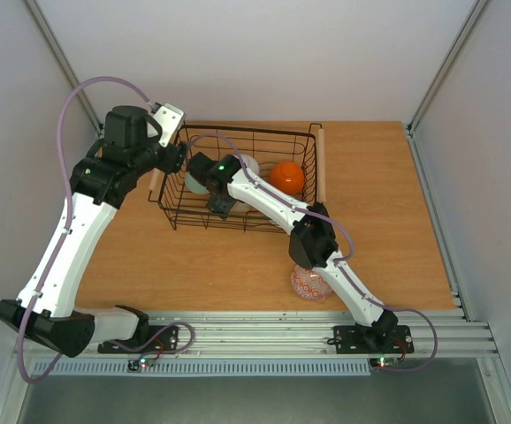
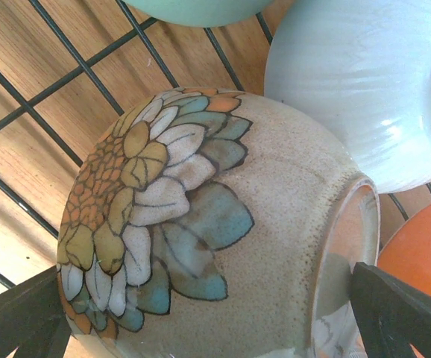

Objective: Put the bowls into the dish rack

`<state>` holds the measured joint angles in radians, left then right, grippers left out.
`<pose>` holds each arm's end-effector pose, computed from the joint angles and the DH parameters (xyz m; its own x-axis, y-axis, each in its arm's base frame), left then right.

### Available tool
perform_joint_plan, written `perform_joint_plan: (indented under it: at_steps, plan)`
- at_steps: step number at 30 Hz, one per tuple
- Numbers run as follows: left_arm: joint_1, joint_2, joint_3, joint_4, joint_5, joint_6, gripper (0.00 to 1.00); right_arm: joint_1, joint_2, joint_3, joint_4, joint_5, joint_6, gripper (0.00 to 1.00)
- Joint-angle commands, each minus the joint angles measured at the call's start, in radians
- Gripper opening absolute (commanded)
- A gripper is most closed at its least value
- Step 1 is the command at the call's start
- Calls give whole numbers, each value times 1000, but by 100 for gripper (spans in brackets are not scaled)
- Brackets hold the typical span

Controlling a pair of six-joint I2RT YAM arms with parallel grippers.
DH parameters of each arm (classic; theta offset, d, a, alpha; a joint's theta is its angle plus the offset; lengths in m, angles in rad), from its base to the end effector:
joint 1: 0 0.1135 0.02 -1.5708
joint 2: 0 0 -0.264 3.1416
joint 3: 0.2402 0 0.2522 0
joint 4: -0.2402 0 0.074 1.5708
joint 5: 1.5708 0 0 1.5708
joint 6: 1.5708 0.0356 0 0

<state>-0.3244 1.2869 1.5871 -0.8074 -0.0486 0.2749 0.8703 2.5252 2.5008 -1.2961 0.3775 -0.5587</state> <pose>0.2452 -0.0806 0.4435 -0.3676 0.4097 -0.8349 0.3927 0.8822 0.2600 0.3377 0.3801 0.2164 -0.1840 -0.9827 -0.0207 -0.8838 0.1747 -0.4341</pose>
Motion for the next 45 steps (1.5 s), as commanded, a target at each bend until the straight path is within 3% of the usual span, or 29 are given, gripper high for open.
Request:
perform_joint_plan:
  at_steps: [1, 31, 45]
  plan:
    - [7, -29, 1, 34, 12, 11, 73, 13, 60, 0, -46, -41, 5, 98]
    - [7, -28, -6, 35, 24, 12, 73, 17, 168, 17, -35, -4, -2, 98]
    - [6, -28, -6, 37, 26, 10, 73, 28, 24, -250, 210, 61, 55, 98]
